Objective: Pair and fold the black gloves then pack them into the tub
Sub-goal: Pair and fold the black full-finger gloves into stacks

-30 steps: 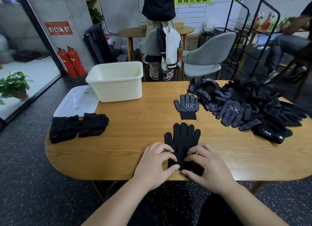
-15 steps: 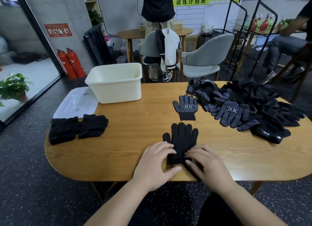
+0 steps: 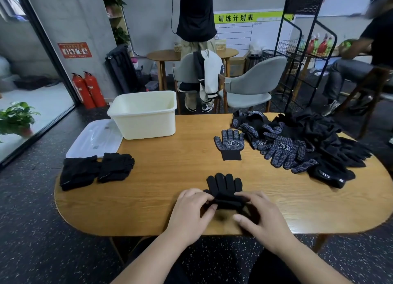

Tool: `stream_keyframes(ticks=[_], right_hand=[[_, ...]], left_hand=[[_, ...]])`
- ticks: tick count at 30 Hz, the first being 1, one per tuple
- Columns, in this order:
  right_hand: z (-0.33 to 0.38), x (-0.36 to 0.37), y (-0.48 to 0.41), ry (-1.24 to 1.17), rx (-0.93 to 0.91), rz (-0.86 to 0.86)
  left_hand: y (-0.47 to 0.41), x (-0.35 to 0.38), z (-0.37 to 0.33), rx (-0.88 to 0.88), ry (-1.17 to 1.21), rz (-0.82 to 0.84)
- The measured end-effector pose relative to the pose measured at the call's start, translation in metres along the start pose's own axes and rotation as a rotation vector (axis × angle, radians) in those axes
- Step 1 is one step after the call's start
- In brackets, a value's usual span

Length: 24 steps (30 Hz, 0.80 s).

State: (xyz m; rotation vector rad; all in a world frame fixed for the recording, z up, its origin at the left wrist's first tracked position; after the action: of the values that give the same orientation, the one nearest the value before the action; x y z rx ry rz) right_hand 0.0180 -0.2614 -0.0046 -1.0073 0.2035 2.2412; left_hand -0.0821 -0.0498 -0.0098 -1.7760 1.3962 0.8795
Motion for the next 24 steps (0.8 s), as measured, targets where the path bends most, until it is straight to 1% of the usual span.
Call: stream_keyframes(ticks=[1,3,6,8,10,12,16,20,22,24], right_hand=[[0.0,0.0,-0.001,0.03,0.004,-0.005],[-0.002,0.0,-0.009,0.092,0.025,-0.069],[-0.011,-0.002,-0.027,0.066,0.164,-0.144],[-0.016,-0.001,-0.04,0.023,0.23,-0.129],[-0.017,0.001,-0.05,0.032,0.286,-0.095],[-0.017,0.003,-0.059,0.071,0.334,-0.084],[-0.019,0.005,-0.068,0.208,0.415,-0.123],[-0.013,0.005,-0.067,0.327,0.452,-0.187],[-0.011,0.008,-0.065,0.366,0.431,-0.243],[-0.011,0.012,-0.064,0.376,0.392,-0.275]], left_hand=[[-0.001,0.0,-0.001,-0.018,0.011,0.008],[-0.006,0.0,-0.002,-0.056,0.047,0.025],[-0.014,-0.002,-0.003,-0.123,0.103,0.015],[-0.02,-0.002,-0.002,-0.152,0.138,-0.013],[-0.025,0.001,-0.002,-0.183,0.164,-0.044],[-0.028,0.002,-0.003,-0.205,0.167,-0.085],[-0.031,0.002,-0.005,-0.236,0.145,-0.15],[-0.037,0.001,-0.012,-0.193,0.062,-0.153],[-0.038,0.003,-0.012,-0.177,-0.002,-0.138],[-0.036,0.005,-0.014,-0.1,-0.098,-0.148]])
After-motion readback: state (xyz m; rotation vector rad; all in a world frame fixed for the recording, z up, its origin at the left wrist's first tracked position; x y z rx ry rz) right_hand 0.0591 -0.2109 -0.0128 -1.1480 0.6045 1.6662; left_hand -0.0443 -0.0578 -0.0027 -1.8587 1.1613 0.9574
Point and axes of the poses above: each hand's wrist, its own y-axis away from the middle knuckle, its own x-axis out of the palm, z = x × y, the point moved 5 cm from there along -y, towards the middle knuckle, and after that the axes turned 11 degrees about z, right-handed, at the moved point
